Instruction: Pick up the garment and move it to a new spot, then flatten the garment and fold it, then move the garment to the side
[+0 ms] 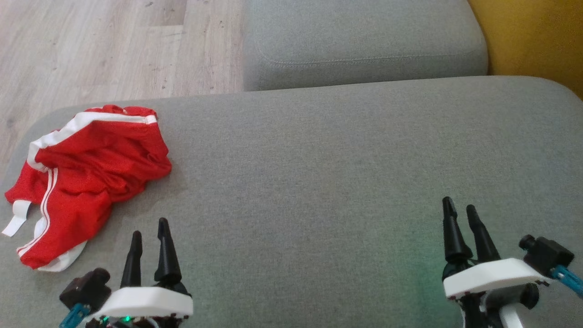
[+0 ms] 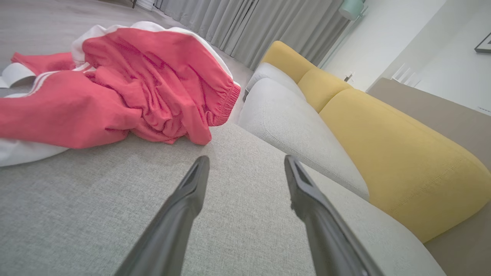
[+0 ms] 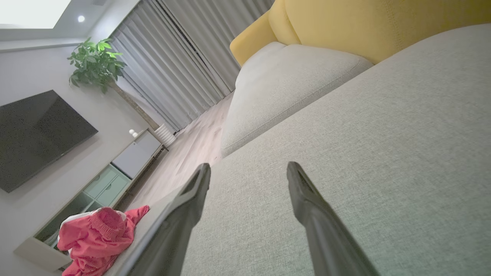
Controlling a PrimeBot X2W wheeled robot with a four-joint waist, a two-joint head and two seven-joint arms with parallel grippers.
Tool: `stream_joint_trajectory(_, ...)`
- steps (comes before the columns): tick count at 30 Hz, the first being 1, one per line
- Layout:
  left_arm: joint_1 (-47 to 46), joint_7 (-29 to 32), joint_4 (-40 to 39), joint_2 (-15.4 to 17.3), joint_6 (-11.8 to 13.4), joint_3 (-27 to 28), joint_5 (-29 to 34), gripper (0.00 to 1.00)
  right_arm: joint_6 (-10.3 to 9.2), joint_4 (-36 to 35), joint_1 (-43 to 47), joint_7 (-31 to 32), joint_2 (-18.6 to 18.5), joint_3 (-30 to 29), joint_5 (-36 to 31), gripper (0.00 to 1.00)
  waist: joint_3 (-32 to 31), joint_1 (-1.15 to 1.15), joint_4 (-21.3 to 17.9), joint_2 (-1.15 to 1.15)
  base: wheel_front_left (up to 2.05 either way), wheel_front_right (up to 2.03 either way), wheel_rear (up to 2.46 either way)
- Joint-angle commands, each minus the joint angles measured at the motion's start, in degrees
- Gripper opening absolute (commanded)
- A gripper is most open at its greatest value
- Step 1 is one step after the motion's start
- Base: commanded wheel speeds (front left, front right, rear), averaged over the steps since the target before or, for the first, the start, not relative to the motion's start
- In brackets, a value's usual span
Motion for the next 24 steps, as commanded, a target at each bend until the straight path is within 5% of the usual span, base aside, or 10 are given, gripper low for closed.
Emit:
stream_joint_trajectory(1, -1.8, -0.9, -2.4, 0.9, 0.7, 0.3, 2.6, 1.0, -0.03, -2.1, -0.8, -1.0, -0.3, 1.6, -2.5, 1.0, 0.0, 0.0, 0.1, 0.0, 0.0, 0.0, 0.0)
stream_joint_trajectory(15, -1.1, -3.3, -2.3, 1.7, 4.3, -1.0, 12.2, 1.0, -0.03, -2.7, -0.6, -3.3, -0.4, 3.8, -12.8, 1.0, 0.0, 0.0, 0.1, 0.0, 0.0, 0.0, 0.0)
stream_joint_trajectory(24, -0.7, -4.6, -1.1, 1.7, 4.1, -1.8, 17.0, 1.0, -0.03, -2.7, -0.1, -4.7, -0.4, 4.7, -18.4, 1.0, -0.4, 0.0, 0.4, 0.0, 0.0, 0.0, 0.0)
